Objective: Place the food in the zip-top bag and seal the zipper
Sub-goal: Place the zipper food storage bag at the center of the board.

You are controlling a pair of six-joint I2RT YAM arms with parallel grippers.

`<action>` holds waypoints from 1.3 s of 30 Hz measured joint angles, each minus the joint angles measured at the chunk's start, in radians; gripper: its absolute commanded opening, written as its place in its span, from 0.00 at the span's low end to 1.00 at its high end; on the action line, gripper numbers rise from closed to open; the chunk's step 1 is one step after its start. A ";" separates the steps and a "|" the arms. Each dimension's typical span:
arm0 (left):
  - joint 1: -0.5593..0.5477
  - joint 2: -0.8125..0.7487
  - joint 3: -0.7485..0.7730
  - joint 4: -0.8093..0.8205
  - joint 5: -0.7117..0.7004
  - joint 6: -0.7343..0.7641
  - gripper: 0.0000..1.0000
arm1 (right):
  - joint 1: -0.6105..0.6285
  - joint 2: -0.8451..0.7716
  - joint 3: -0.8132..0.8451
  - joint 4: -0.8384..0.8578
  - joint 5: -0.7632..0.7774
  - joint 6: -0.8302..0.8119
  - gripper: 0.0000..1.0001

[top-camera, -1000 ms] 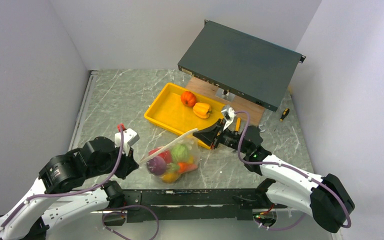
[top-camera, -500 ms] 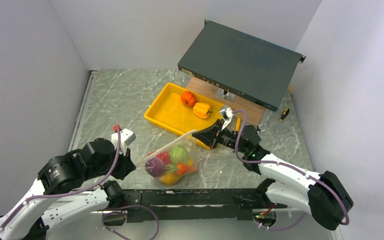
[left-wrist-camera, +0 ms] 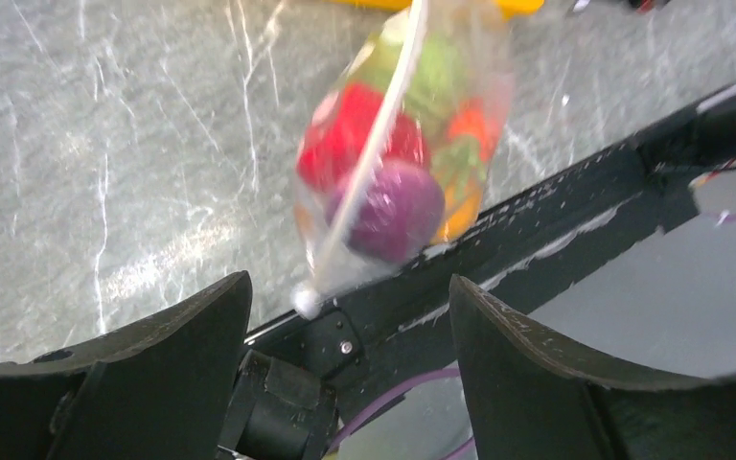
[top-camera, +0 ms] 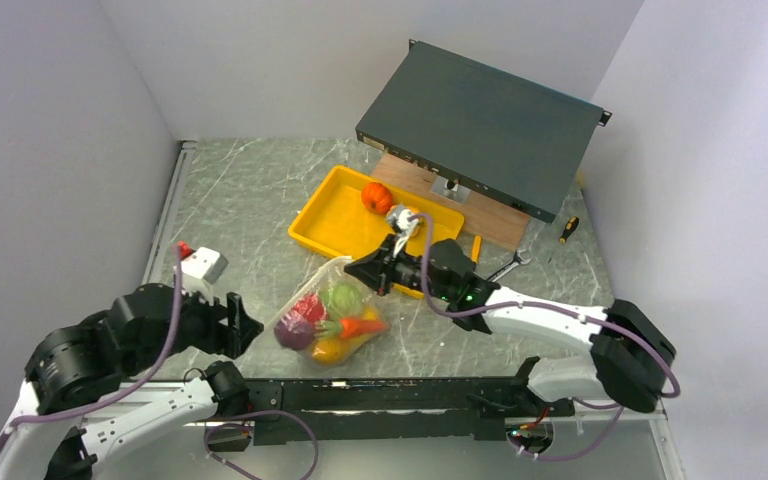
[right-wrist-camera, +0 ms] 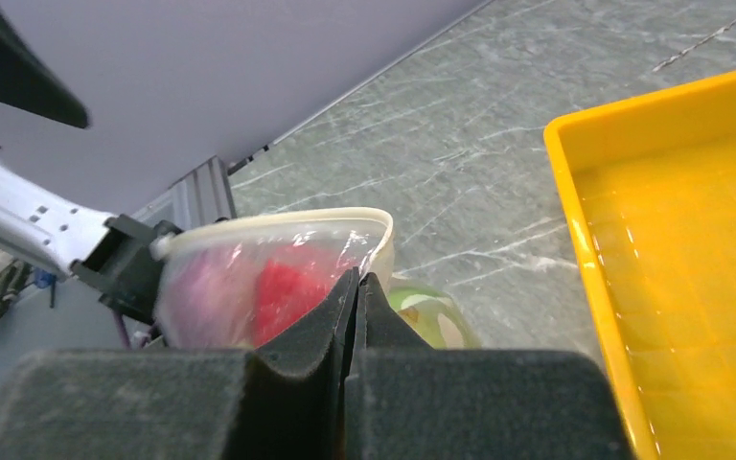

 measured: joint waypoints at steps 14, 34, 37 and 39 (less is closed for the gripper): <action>0.000 -0.220 -0.065 0.183 -0.076 -0.122 0.86 | 0.156 0.558 0.586 -0.194 0.310 -0.015 0.00; 0.000 -0.245 -0.103 0.324 -0.138 -0.216 0.93 | 0.230 0.853 1.060 -0.715 0.599 -0.086 0.83; 0.000 -0.223 -0.103 0.358 -0.150 -0.215 0.95 | 0.230 0.710 0.986 -0.795 0.599 -0.134 0.91; 0.000 -0.188 -0.093 0.369 -0.157 -0.212 0.98 | 0.230 0.562 0.914 -0.850 0.605 -0.162 0.94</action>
